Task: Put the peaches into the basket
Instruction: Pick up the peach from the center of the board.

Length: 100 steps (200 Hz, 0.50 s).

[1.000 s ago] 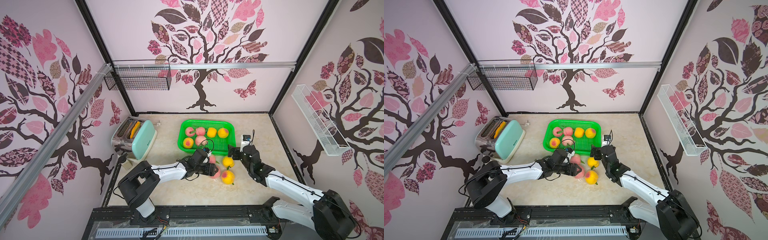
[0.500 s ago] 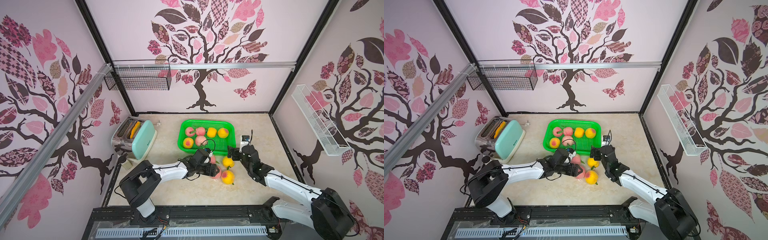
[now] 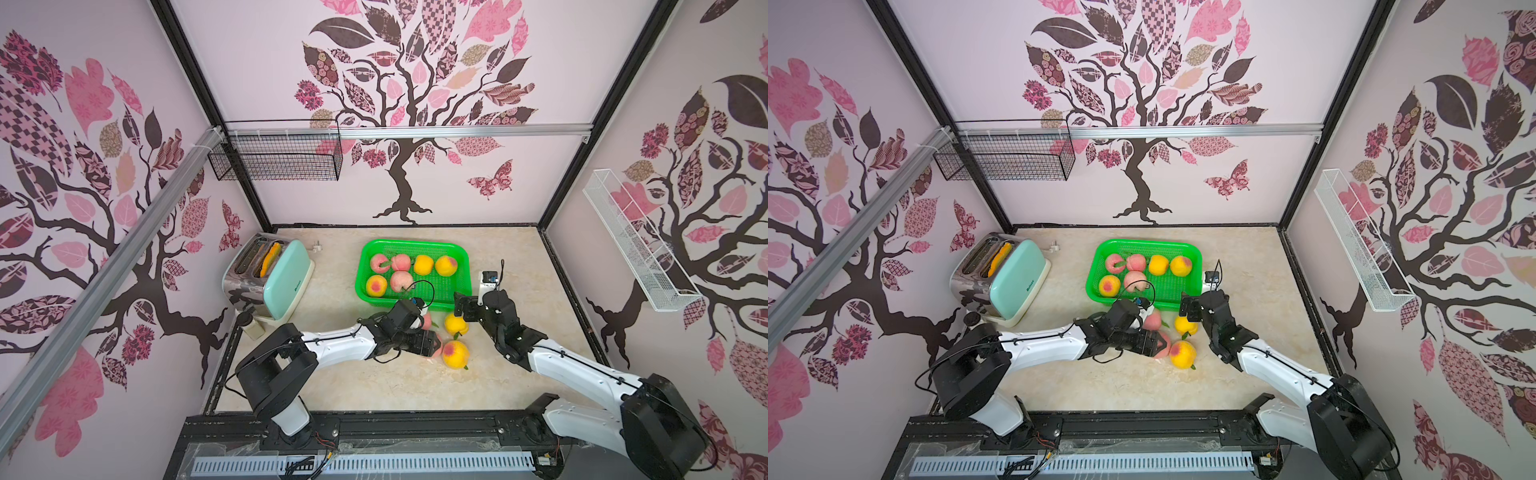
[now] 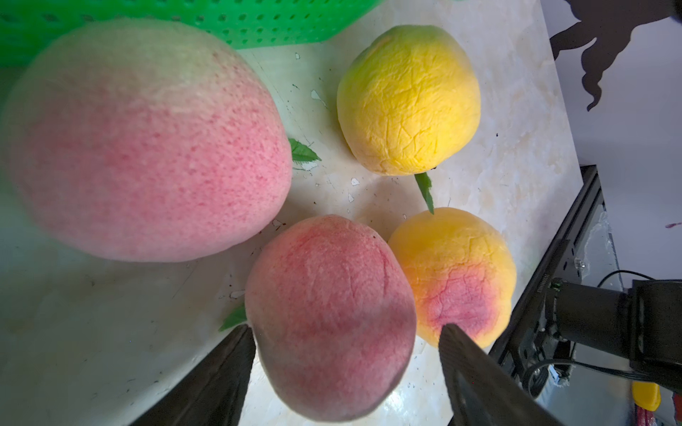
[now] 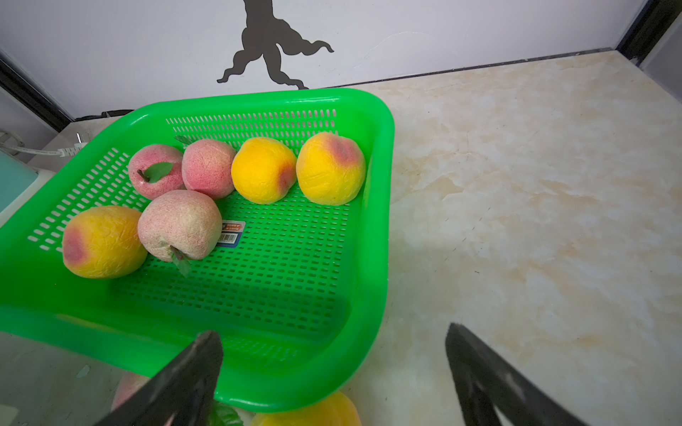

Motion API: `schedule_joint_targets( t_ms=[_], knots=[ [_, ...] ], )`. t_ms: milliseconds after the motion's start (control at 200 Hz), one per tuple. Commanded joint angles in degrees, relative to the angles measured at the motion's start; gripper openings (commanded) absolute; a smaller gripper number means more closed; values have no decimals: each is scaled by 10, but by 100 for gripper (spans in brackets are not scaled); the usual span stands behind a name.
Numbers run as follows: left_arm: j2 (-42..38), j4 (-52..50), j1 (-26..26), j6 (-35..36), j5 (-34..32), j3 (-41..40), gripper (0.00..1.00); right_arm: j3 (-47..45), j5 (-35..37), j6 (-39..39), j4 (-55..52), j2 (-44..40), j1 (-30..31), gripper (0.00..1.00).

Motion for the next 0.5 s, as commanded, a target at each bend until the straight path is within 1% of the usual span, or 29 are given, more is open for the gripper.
schedule_joint_targets(
  t_ms=[0, 45, 170, 255, 325, 445, 495],
  knots=[
    [20, -27, -2, 10, -12, 19, 83, 21, -1, -6, 0, -6, 3, 97],
    [23, -32, -2, 10, -14, 24, 81, 21, 0, -6, -2, -5, 3, 97],
    [37, -40, -2, 12, -12, 37, 73, 22, 1, -5, -4, -6, 3, 97],
    [36, -41, -2, 13, -11, 40, 61, 22, 1, -6, -3, -6, 3, 97],
    [24, -37, -2, 14, -11, 36, 55, 22, 3, -6, -4, -6, 3, 97],
    [-10, -43, -2, 26, -20, 34, 53, 21, 2, -6, -3, -10, 3, 97],
    [-36, -38, -3, 31, -35, 24, 52, 21, 3, -7, -4, -10, 3, 97]
  ],
)
